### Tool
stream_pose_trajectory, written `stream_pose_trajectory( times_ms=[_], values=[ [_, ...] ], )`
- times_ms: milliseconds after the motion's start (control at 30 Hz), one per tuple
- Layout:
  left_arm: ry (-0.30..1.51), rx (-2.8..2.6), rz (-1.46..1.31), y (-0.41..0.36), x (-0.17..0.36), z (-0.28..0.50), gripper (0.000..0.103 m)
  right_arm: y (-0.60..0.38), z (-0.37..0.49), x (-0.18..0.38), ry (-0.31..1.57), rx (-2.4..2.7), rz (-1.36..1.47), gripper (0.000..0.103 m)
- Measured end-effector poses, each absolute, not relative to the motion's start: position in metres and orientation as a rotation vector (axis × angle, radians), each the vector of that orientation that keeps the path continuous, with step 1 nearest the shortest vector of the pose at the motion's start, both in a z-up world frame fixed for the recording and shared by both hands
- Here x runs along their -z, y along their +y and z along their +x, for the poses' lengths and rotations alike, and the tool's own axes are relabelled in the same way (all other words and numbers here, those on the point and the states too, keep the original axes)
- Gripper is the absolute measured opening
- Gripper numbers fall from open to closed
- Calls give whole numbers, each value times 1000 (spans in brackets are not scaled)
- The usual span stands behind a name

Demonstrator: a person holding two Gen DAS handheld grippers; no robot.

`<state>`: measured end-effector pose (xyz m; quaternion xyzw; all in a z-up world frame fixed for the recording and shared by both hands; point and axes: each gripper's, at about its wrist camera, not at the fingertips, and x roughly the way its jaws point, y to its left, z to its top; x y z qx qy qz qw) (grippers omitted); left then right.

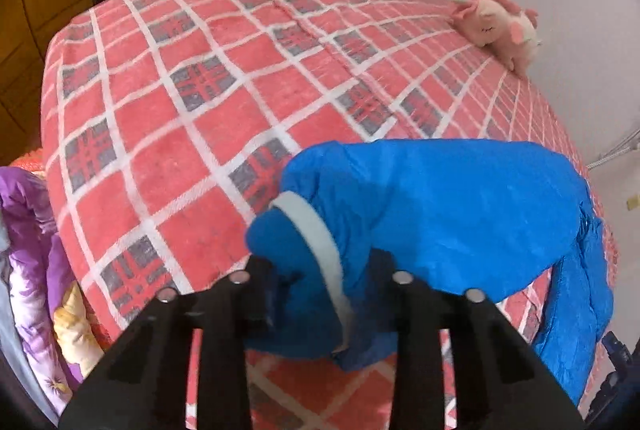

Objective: Fold large clothes

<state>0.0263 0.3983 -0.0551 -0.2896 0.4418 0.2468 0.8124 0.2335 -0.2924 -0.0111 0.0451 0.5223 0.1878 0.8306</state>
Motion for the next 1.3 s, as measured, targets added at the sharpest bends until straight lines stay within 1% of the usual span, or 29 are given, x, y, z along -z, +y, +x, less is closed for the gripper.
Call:
stream_pose_trajectory(
  times_ms=[67, 200, 333, 433, 733, 900, 967, 1067, 1200, 1300],
  values=[
    [911, -527, -597, 388, 42, 27, 24, -294, 232, 9, 1100, -400, 97, 71],
    [835, -478, -538, 360, 8, 35, 23, -300, 231, 5, 1088, -397, 106, 71],
    [767, -360, -448, 312, -34, 61, 23, -305, 231, 5, 1085, -388, 114, 71],
    [752, -240, -377, 266, -56, 93, 22, -309, 230, 6, 1084, -381, 120, 71],
    [783, 116, -210, 114, -75, 199, 22, -319, 231, 9, 1083, -361, 132, 71],
    [831, 239, -156, 41, -63, 242, 22, -321, 234, 15, 1097, -355, 135, 71],
    [869, 263, -137, 17, -47, 263, 22, -324, 236, 18, 1103, -350, 138, 71],
    [935, 277, -135, -4, -17, 283, 22, -327, 239, 22, 1112, -343, 142, 71],
    [1030, 280, -143, -10, 23, 302, 23, -329, 242, 28, 1127, -337, 148, 71],
    [1083, 289, -149, -13, 47, 311, 26, -329, 245, 33, 1139, -331, 148, 71]
  ],
)
